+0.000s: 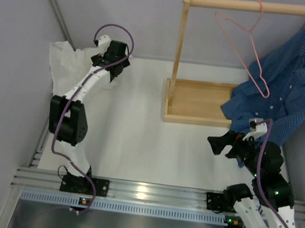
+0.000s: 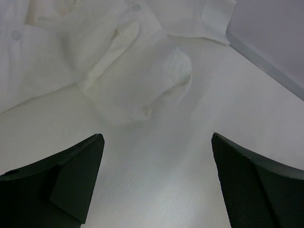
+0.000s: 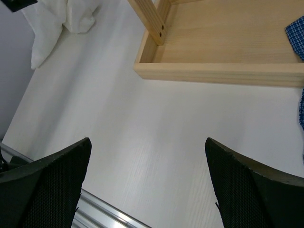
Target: Place the shirt on the hanger
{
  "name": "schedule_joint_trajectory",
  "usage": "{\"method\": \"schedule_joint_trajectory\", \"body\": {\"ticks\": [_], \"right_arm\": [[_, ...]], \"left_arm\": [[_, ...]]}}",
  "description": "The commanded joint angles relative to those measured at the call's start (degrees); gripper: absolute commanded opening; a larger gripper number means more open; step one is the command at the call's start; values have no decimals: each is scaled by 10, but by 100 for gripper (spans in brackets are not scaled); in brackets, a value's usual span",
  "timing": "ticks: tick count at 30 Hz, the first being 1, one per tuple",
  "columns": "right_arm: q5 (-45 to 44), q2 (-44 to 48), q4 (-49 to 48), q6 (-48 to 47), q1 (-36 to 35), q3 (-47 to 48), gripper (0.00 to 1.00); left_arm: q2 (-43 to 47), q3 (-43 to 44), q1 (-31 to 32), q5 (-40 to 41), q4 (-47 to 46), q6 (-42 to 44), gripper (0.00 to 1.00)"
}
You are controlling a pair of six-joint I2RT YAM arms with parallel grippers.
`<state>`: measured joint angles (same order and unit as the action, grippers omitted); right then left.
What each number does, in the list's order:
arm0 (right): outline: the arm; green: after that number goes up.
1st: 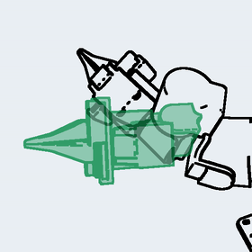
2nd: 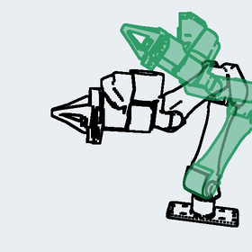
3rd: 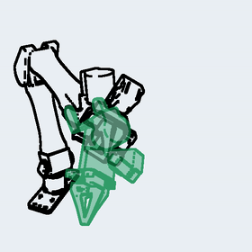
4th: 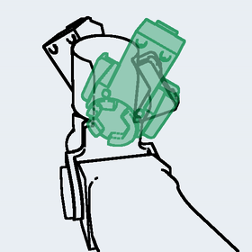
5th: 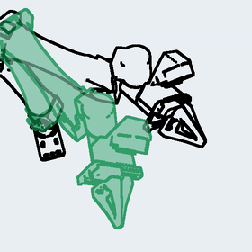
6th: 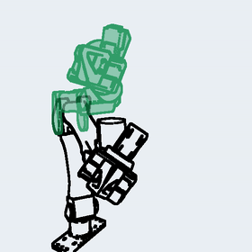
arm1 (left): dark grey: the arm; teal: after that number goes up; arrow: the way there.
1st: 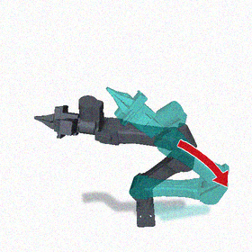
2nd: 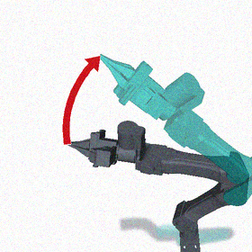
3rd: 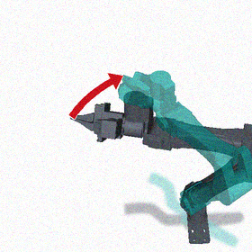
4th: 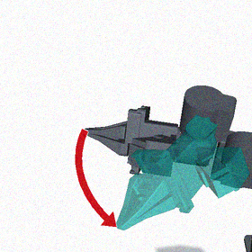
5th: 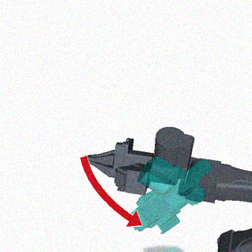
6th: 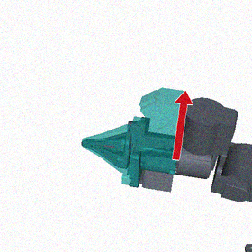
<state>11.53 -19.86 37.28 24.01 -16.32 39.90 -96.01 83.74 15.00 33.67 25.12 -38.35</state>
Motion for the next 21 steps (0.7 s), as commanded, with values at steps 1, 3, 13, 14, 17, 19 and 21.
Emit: {"method": "schedule_joint_trajectory", "body": {"ticks": [1, 3, 13, 14, 17, 19, 21], "right_arm": [[5, 17, -27, -14, 8, -5, 100], [5, 25, -32, -16, 7, -11, 100], [23, 9, -60, -26, 7, -25, 99], [23, 6, -62, -26, 7, -26, 99], [32, -2, -62, -25, 7, -27, 99], [35, -4, -63, -24, 5, -32, 99], [35, -4, -63, -24, 6, -34, 99]], "left_arm": [[-178, 187, -36, -23, -18, 41, 98], [-244, 263, -45, -34, -4, 69, 98], [-386, 418, -57, -55, 42, 53, 37], [-375, 409, -57, -59, 43, 46, 22], [-327, 390, -54, -81, 44, 58, 0], [-273, 375, -49, -90, 43, 69, 0], [-229, 366, -33, -113, 44, 99, 0]]}}
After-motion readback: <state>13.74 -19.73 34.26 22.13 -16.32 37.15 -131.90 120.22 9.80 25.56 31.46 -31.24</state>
